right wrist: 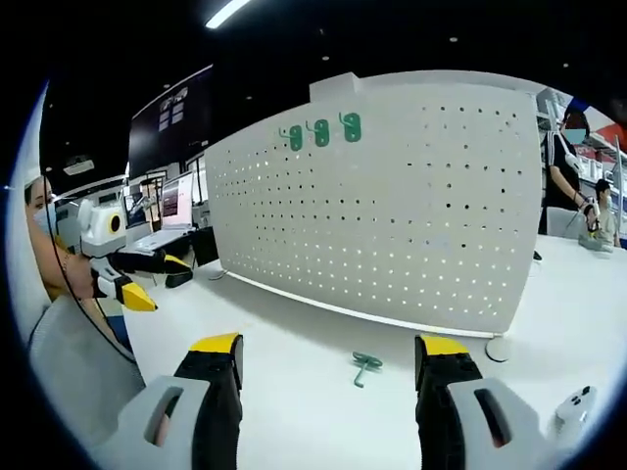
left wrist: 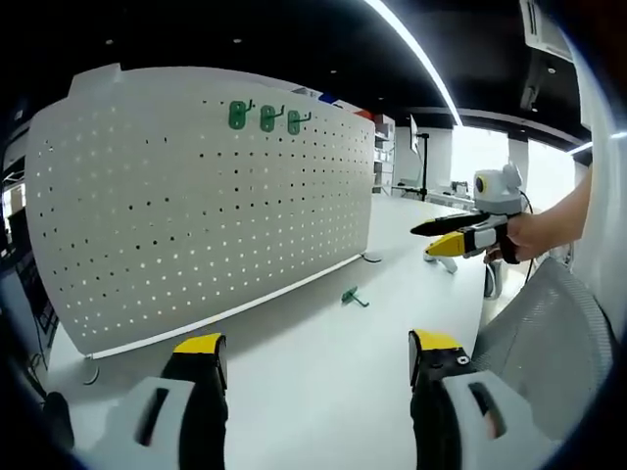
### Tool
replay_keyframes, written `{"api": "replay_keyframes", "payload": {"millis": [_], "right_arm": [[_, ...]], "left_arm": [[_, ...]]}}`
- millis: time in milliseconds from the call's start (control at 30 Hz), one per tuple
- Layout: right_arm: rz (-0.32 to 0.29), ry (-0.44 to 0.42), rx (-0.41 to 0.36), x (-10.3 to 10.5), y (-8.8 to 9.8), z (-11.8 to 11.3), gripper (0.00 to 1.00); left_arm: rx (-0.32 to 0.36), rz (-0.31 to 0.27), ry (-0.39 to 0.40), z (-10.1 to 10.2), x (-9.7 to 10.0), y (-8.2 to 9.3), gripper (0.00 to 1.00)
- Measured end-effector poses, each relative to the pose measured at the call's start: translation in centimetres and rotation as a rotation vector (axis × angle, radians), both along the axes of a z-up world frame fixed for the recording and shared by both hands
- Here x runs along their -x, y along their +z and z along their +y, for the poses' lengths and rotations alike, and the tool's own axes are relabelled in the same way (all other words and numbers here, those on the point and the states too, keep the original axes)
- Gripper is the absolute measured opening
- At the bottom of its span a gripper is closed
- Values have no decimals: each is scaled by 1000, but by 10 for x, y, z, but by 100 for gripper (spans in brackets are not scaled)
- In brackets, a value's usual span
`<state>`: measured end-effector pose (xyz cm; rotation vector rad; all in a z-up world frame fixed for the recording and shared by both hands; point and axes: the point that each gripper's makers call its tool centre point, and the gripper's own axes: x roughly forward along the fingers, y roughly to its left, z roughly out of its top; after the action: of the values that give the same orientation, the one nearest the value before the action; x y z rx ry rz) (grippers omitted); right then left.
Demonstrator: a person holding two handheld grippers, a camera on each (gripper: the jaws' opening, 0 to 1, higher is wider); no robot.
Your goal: Insert the hook assembly into the mounting plate slot until the hook locks in place.
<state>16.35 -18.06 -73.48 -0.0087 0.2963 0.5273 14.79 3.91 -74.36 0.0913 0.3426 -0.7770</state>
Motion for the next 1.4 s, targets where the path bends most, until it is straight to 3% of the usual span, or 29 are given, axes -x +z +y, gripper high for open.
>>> {"api": "replay_keyframes", "payload": {"millis": [800,1100,1400], "right_arm": [[24,-1,8,11,-9,-2,69],[30,-6,14,11,-10,-2,69],[37,-2,24,12,-13,-2,69]], "left_arm": [[-16,20,1,4,5,-8,78],[-44,-9,-52,-11,-10,3,78],[-111,-20,-147,-36,-22,-4,79]]}}
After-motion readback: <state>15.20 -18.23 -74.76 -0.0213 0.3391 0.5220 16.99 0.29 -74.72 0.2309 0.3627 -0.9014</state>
